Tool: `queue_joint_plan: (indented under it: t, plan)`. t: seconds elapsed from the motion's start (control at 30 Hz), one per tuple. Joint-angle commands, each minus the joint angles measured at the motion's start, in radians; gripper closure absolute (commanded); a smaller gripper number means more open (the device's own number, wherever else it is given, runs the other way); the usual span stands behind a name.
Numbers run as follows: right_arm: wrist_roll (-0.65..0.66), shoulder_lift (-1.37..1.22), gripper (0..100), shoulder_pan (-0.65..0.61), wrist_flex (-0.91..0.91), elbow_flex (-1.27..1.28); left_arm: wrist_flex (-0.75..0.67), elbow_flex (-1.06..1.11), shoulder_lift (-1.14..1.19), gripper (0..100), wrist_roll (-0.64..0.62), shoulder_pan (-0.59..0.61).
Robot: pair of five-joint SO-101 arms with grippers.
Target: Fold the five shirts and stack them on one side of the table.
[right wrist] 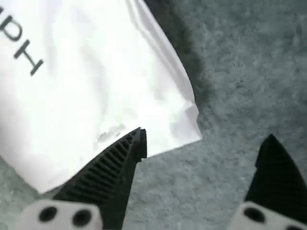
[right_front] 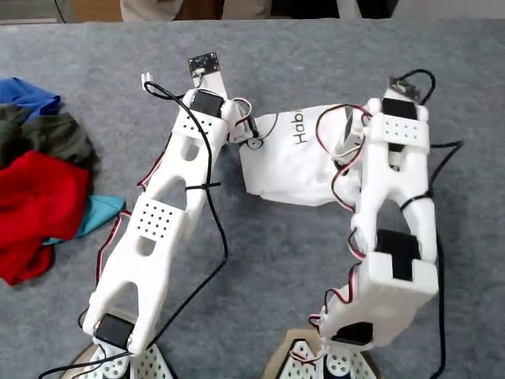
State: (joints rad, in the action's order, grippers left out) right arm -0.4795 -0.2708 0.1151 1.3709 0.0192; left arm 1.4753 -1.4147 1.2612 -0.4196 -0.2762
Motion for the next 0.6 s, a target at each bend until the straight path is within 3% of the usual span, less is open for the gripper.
queue_joint_plan:
  t: [0.0,0.37,0.57]
  plan:
    - [-0.051,-0.05,63.8,-0.047,-0.064,-0.004,-0.025,-0.014,-0.007,75,0.006,-0.011]
    - [-0.091,-0.18,64.3,-0.09,-0.173,-0.004,-0.04,-0.014,-0.007,78,0.0,-0.043]
    - [-0.086,-0.242,84.2,-0.084,-0.226,-0.005,-0.044,-0.014,-0.007,88,0.0,-0.089]
